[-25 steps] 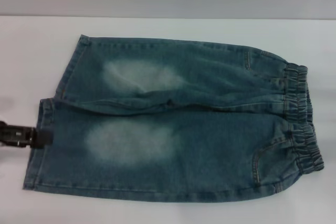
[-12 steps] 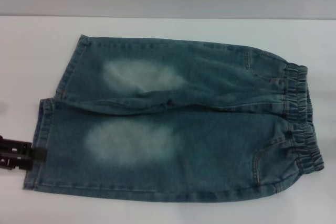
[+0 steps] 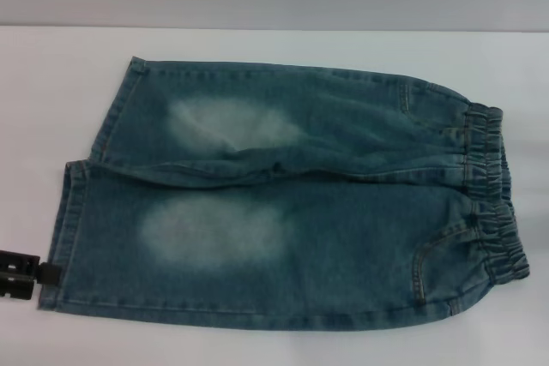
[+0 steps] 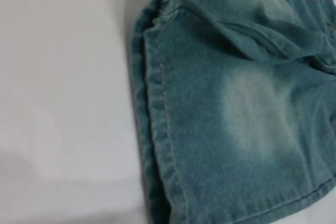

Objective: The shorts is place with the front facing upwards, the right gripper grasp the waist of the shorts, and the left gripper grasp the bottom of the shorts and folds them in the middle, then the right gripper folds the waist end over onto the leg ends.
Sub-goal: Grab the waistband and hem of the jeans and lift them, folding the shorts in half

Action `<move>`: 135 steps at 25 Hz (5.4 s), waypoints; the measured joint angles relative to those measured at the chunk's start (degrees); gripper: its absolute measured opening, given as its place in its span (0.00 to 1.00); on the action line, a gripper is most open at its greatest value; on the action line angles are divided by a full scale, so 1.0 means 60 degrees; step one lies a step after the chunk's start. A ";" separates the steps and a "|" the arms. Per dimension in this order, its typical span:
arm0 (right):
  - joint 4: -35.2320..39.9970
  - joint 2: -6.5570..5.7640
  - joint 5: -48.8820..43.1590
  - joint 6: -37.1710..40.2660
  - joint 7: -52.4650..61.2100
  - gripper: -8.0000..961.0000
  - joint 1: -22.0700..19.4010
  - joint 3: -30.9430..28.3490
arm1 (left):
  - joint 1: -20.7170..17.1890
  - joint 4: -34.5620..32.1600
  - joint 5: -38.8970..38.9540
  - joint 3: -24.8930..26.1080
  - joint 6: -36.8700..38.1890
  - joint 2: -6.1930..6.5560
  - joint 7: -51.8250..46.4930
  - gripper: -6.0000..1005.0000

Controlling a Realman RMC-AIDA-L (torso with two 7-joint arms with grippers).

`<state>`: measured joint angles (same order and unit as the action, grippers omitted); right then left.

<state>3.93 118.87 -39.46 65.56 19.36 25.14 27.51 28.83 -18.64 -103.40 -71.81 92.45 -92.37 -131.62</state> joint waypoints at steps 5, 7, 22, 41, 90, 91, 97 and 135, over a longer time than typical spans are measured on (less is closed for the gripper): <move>-0.0005 -0.0005 0.0001 -0.0140 -0.0020 0.57 0.0095 0.0000 | -0.0072 0.0006 -0.0253 0.0239 -0.0062 -0.0030 -0.0025 0.80; -0.0005 -0.0007 0.0001 -0.0144 -0.0021 0.57 0.0129 0.0006 | -0.0077 0.0006 -0.0309 0.0280 -0.0064 -0.0051 -0.0038 0.80; 0.0010 -0.0010 -0.0067 -0.0160 -0.0033 0.57 0.0272 0.0111 | 0.0045 0.0001 -0.0899 0.0316 -0.0501 -0.0283 -0.0153 0.79; 0.0019 -0.0023 -0.0073 -0.0293 -0.0034 0.57 0.0334 0.0107 | 0.0341 -0.0005 -0.1379 0.0341 -0.0630 -0.0490 -0.0270 0.78; 0.0031 -0.0022 -0.0015 -0.0595 -0.0048 0.57 0.0427 0.0025 | 0.0819 -0.0719 -0.1901 0.1335 -0.0263 -0.0799 -0.0203 0.76; 0.0031 -0.0022 -0.0014 -0.0596 -0.0048 0.57 0.0426 0.0022 | 0.0819 -0.0719 -0.1908 0.1336 -0.0263 -0.0802 -0.0189 0.76; 0.0034 -0.0022 -0.0014 -0.0612 -0.0048 0.57 0.0426 0.0006 | 0.0819 -0.1013 -0.2049 0.1330 -0.0177 -0.0798 -0.0242 0.75; 0.0075 -0.0051 0.0000 -0.0751 -0.0051 0.57 0.0410 -0.0235 | 0.0897 -0.1712 -0.2643 0.2255 0.0262 -0.0609 -0.0828 0.16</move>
<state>4.38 118.56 -39.46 61.05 19.05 27.60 26.10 34.21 -28.91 -119.26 -58.28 94.02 -96.03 -136.59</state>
